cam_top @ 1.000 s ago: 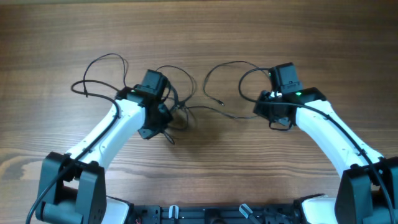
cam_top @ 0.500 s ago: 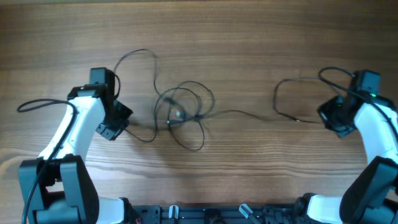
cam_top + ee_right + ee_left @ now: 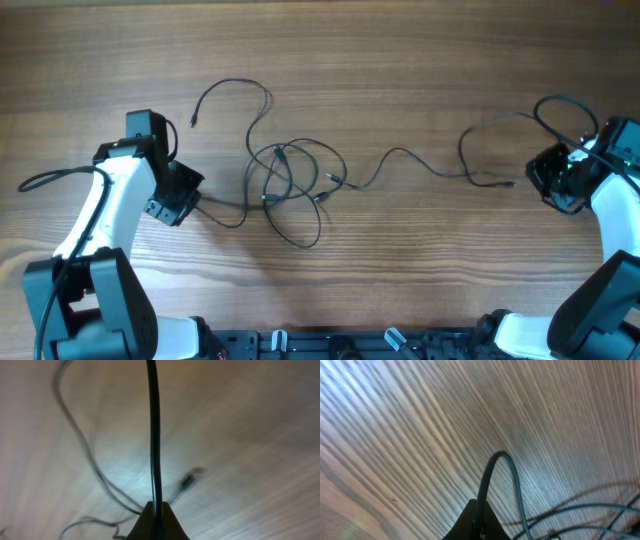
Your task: Untangle cables
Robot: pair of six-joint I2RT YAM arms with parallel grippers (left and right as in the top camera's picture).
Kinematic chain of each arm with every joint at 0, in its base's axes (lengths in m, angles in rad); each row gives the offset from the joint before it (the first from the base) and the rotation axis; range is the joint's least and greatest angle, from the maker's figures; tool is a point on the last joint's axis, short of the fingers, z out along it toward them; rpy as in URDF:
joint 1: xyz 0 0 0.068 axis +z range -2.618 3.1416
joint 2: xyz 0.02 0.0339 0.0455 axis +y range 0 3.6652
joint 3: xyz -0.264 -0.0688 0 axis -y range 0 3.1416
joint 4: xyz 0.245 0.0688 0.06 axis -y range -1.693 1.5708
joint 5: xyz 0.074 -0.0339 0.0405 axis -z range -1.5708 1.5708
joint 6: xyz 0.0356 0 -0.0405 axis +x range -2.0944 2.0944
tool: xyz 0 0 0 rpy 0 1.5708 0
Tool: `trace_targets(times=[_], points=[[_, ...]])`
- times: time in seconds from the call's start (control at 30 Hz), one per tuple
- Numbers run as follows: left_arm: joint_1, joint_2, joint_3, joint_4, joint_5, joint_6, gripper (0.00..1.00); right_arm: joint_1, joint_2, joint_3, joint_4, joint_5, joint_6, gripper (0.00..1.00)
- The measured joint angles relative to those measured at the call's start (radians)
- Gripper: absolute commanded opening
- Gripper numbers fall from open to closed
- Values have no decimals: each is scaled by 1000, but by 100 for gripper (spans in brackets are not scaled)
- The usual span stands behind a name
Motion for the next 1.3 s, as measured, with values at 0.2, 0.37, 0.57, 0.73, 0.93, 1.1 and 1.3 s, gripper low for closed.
trace_targets(times=[0.2, 0.37, 0.57, 0.73, 0.93, 1.1, 1.3], points=[[-101, 0, 0, 30, 11, 0, 4, 11, 0, 0, 101, -121, -74, 4], [-217, 0, 0, 98, 13, 0, 4, 12, 0, 2, 133, -154, -150, 4], [-354, 0, 0, 135, 19, 0, 4, 21, 6, 232, -42, -65, -202, 4], [-403, 0, 0, 136, 22, 0, 4, 19, 8, 561, -199, 151, -216, 4], [-405, 0, 0, 135, 23, 0, 4, 4, 7, 700, -287, 468, -153, 4], [-405, 0, 0, 134, 23, 0, 4, 3, 7, 700, -318, 660, -70, 4], [-405, 0, 0, 125, 23, 0, 4, -42, 7, 700, -239, 760, 0, 4]])
